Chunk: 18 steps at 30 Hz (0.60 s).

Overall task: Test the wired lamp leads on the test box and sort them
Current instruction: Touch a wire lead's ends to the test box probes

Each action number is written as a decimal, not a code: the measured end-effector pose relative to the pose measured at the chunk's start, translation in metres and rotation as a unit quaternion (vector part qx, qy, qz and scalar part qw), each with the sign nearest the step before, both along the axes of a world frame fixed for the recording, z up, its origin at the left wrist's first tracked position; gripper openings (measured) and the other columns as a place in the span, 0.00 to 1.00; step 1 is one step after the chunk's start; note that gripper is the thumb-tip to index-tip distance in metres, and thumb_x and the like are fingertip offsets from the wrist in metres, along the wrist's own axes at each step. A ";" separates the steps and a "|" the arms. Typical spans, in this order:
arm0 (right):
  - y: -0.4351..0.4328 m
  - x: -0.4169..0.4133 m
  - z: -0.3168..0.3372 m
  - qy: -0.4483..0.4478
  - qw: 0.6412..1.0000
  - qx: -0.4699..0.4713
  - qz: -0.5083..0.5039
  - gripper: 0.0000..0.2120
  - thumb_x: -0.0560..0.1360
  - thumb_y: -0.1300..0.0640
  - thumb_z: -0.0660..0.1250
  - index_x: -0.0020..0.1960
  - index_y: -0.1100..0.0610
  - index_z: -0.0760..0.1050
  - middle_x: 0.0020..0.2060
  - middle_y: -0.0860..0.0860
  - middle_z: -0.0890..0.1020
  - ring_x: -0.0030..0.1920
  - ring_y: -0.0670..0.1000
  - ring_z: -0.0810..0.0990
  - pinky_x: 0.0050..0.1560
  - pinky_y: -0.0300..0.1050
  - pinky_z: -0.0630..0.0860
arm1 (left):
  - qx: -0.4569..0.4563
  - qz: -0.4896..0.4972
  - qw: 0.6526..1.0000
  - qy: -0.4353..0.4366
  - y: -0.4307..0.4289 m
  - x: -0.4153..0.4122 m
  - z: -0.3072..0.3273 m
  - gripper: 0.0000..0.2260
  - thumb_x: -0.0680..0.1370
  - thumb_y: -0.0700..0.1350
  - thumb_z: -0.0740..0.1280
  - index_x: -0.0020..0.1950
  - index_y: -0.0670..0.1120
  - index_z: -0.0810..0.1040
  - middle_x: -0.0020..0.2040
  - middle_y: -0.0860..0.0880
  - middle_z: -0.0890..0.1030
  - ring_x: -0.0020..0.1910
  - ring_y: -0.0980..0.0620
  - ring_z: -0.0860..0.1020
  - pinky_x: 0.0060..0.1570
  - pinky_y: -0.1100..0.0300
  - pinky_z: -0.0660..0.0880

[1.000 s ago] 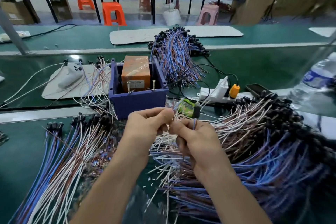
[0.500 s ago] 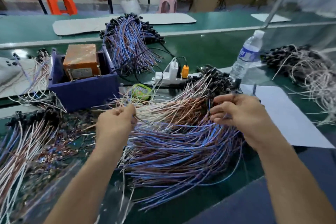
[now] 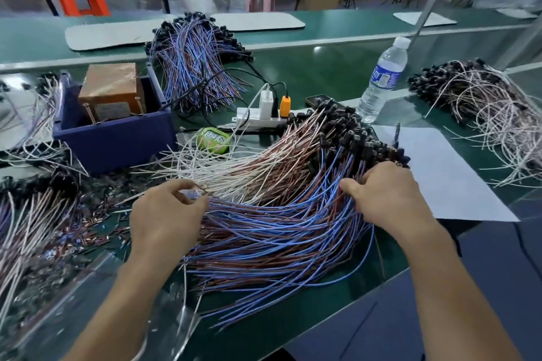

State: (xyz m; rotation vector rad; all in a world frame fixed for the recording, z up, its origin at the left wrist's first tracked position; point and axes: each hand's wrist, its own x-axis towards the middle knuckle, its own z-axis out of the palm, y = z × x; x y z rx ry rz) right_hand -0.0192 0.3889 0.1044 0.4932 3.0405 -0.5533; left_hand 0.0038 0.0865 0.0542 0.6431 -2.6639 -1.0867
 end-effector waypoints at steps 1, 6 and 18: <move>-0.002 0.003 -0.001 0.016 0.999 0.038 -0.012 0.28 0.76 0.37 0.70 0.30 0.60 0.75 0.26 0.54 0.79 0.28 0.57 0.78 0.34 0.48 0.74 | -0.012 0.007 1.000 0.002 0.000 0.001 0.000 0.12 0.73 0.55 0.75 0.56 0.56 0.86 0.35 0.61 0.80 0.42 0.49 0.79 0.49 0.53 0.76; -0.017 0.016 0.001 0.100 0.994 0.038 0.006 0.31 0.78 0.39 0.67 0.24 0.58 0.70 0.20 0.51 0.73 0.24 0.55 0.74 0.34 0.48 0.75 | -0.053 0.047 0.997 0.002 -0.002 0.005 0.007 0.11 0.77 0.58 0.70 0.56 0.58 0.85 0.35 0.61 0.77 0.45 0.44 0.79 0.46 0.53 0.73; -0.211 0.013 -0.035 0.104 0.905 -0.309 0.272 0.24 0.76 0.50 0.69 0.26 0.60 0.71 0.20 0.53 0.72 0.21 0.45 0.65 0.26 0.46 0.67 | 0.028 0.018 0.996 0.079 -0.058 0.025 0.011 0.10 0.80 0.51 0.70 0.43 0.51 0.87 0.36 0.55 0.85 0.40 0.52 0.83 0.46 0.52 0.79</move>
